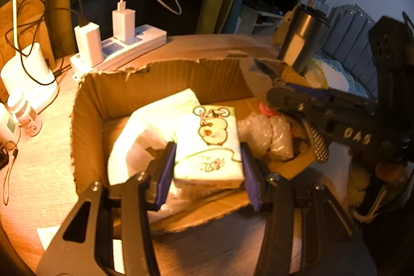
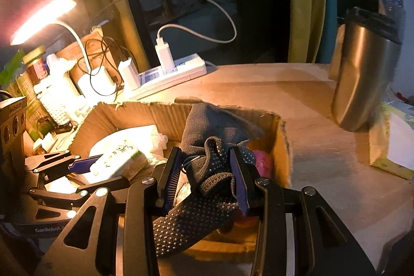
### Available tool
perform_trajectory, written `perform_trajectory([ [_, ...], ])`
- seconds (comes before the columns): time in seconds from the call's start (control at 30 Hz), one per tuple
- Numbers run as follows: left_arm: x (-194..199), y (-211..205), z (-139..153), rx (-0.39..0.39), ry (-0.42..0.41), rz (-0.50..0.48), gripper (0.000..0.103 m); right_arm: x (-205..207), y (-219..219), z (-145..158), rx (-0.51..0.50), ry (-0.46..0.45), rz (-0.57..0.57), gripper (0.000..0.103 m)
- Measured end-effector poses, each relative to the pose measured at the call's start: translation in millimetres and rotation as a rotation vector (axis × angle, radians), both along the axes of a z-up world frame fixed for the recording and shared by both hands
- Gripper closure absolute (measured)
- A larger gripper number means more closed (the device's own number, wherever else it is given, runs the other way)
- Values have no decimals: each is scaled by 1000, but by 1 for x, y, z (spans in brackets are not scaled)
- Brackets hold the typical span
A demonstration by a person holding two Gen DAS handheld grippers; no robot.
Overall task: Organize soft objects
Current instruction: 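Carry the glove and tissue pack over the cardboard box with both tools, then open both tools to drop the glove and tissue pack, then withdraw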
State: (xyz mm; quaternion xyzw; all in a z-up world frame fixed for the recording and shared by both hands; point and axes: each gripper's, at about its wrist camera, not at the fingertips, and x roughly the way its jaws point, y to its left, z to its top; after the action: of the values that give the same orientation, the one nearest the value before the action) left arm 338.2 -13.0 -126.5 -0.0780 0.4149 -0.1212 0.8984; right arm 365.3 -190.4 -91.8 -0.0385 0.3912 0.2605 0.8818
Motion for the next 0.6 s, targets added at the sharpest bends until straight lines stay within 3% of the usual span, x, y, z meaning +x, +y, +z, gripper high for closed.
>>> perform_trajectory([
  [0.37,4,-1,-2,6,12,6,45,6,19,-17,-67,30,28,61],
  [0.6,-2,-5,4,44,3,13,39,5,17,-12,-45,43,26,52],
])
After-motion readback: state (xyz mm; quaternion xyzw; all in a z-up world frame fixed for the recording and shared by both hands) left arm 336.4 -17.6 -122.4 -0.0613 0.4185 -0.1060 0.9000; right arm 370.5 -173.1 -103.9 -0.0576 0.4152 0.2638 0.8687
